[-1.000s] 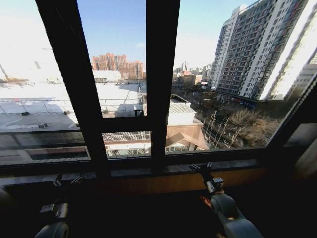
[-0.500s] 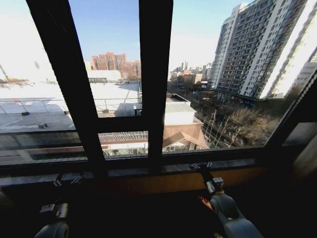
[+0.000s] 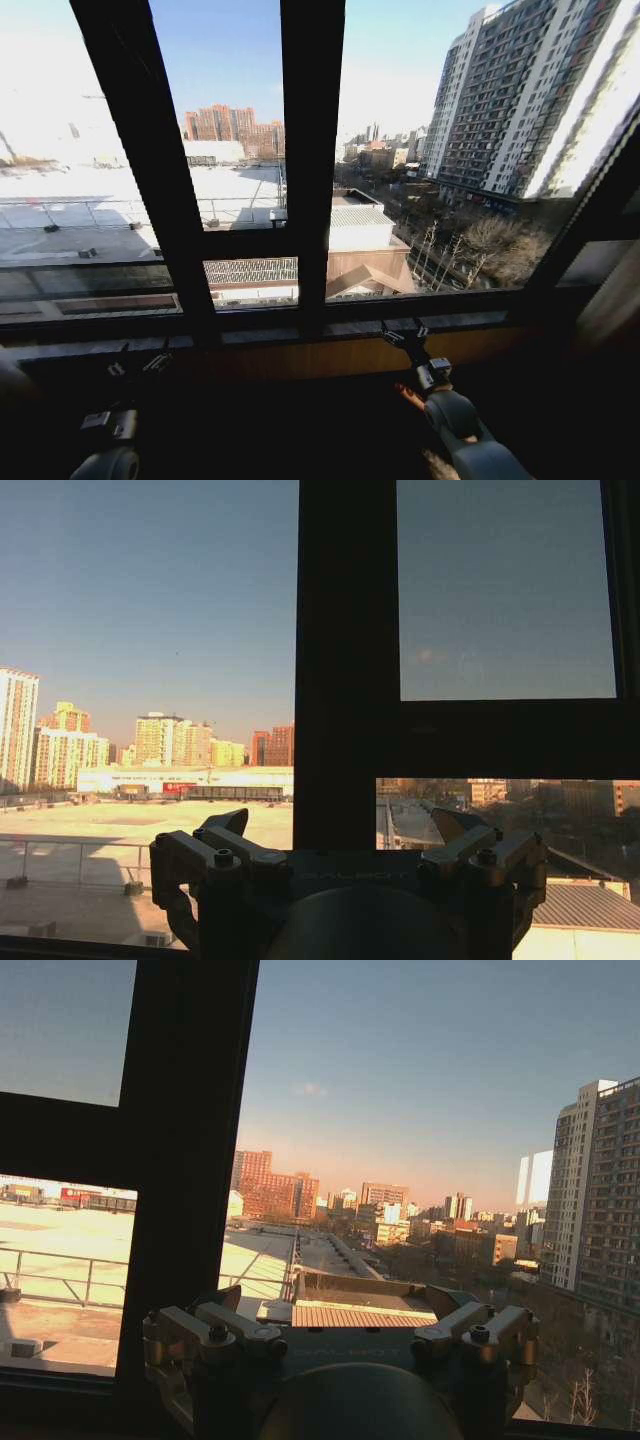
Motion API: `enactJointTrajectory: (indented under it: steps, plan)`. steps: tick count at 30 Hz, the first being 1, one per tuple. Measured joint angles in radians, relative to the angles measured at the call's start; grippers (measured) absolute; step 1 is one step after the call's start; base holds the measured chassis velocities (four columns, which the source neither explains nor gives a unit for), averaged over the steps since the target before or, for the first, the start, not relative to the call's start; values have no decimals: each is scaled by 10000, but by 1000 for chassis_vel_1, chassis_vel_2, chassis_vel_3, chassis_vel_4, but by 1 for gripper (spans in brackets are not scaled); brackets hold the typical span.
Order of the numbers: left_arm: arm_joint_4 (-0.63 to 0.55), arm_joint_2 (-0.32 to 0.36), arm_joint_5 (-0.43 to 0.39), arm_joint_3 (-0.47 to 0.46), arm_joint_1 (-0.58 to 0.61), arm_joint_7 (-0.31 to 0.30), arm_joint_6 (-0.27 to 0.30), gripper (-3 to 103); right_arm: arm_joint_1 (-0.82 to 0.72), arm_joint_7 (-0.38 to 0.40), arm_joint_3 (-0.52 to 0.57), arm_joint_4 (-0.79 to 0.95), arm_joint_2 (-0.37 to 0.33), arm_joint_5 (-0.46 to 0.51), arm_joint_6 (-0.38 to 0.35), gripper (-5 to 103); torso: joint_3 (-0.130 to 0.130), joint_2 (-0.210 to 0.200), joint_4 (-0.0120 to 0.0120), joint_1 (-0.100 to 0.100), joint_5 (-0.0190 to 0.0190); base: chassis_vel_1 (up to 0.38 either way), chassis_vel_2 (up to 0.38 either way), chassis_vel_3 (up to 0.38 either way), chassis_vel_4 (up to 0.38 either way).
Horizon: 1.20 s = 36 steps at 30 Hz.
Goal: Open the curtains by pulling them apart, changing their state from closed to fully open.
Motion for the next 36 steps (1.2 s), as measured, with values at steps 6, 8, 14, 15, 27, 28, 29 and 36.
enactJointTrajectory:
  steps: [6,8,14,15,27,28,29,36]
  plan:
    - [0,0,0,-1,0,0,-1,100,0,-1,0,0,0,0,0,100,-2,2,1,-1,-6,231,-345,-253,345]
    - [0,0,0,-2,1,0,0,100,-1,0,-1,0,0,0,0,100,-3,5,-1,-7,1,149,-375,-168,371]
    - [-1,-1,0,0,3,1,0,100,-1,0,2,0,-2,0,0,100,-4,9,-3,-12,6,24,-227,-42,242]
    - [-1,-1,0,0,3,1,0,100,-1,0,2,0,-2,0,0,100,-4,9,-3,-12,6,-13,-59,-1,27]
    - [0,0,0,0,0,1,-1,100,2,0,0,0,1,0,0,100,0,-1,1,0,-2,-5,23,8,-20]
    - [0,0,0,0,0,1,-1,100,2,0,0,0,1,0,0,100,-1,1,1,-3,0,21,-45,-2,74]
    - [0,0,0,0,1,1,-1,100,1,0,0,0,1,0,0,100,-3,2,0,-5,1,-4,-89,-2,74]
    - [0,0,0,0,0,0,-1,100,0,0,0,0,2,0,0,100,0,1,1,0,-1,-4,-170,3,167]
